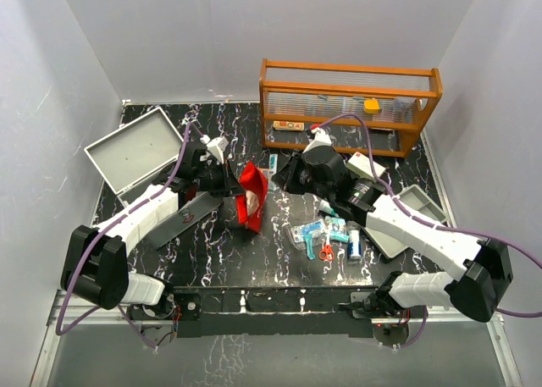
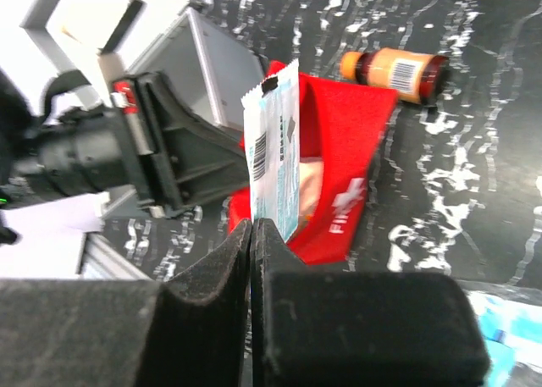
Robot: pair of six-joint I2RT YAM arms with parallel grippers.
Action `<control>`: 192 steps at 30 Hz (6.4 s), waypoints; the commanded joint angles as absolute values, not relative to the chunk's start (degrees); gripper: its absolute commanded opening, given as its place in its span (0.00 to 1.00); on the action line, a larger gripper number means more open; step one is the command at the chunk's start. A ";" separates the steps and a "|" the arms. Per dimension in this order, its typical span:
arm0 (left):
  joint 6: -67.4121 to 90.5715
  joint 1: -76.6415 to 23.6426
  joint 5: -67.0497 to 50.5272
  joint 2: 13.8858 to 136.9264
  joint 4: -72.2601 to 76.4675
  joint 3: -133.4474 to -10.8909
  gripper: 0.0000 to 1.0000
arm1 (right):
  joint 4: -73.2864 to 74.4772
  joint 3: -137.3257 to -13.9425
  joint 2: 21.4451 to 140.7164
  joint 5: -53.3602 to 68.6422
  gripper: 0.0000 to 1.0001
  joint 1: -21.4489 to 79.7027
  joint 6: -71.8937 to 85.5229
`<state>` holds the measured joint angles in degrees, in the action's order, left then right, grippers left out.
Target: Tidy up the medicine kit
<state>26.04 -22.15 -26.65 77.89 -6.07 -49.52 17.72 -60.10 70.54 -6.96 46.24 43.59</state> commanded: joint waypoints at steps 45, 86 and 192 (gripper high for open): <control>27.42 -22.32 -26.62 79.89 -5.98 -50.36 0.00 | 19.08 -67.52 86.96 -6.15 0.00 50.94 47.17; 26.37 -22.32 -28.62 80.16 -4.55 -49.61 0.00 | 22.39 -73.42 95.71 -8.73 0.19 54.29 49.04; 26.45 -22.32 -30.38 76.88 -2.82 -47.79 0.00 | 16.78 -61.65 76.86 -19.26 0.16 51.99 45.37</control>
